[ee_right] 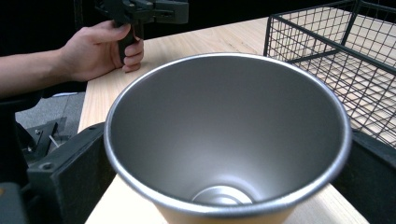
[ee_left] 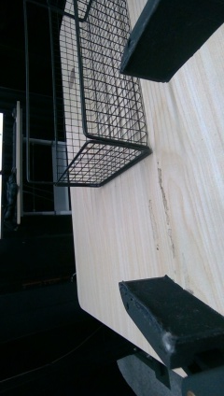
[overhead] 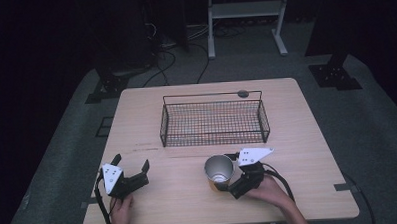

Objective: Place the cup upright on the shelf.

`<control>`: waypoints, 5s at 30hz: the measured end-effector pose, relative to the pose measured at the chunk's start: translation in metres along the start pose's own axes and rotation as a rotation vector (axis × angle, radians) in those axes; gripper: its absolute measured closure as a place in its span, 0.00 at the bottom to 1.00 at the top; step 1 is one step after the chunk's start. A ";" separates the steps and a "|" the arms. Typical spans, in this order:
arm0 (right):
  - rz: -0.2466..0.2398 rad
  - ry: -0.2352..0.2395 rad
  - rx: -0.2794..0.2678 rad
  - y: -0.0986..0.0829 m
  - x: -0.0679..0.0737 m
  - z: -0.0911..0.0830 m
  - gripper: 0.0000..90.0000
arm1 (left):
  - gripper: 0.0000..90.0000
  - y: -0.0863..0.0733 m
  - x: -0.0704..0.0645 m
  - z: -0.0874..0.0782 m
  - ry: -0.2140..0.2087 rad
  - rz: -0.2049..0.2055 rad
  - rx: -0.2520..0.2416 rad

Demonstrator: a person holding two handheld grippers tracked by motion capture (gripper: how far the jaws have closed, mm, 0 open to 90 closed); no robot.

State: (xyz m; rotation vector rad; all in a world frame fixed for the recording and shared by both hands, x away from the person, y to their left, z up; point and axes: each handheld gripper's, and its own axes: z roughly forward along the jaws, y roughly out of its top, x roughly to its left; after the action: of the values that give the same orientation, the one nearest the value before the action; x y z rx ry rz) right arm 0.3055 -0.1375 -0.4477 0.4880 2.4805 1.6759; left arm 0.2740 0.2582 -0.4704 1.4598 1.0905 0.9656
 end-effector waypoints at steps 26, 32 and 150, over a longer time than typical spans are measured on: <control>-0.026 0.018 -0.005 0.006 0.002 0.012 0.09 | 0.00 0.000 0.000 0.000 -0.001 -0.003 -0.001; -0.024 0.017 -0.001 0.007 0.002 0.011 0.09 | 0.00 0.000 0.000 0.000 -0.001 -0.003 -0.001; 0.175 -0.104 0.000 0.127 -0.173 0.003 0.09 | 0.00 0.000 0.001 0.000 -0.002 -0.008 0.003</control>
State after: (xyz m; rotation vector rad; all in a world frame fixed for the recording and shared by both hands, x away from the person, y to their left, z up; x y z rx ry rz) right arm 0.4948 -0.1476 -0.3479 0.7918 2.4255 1.6620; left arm 0.2747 0.2589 -0.4703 1.4571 1.0958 0.9573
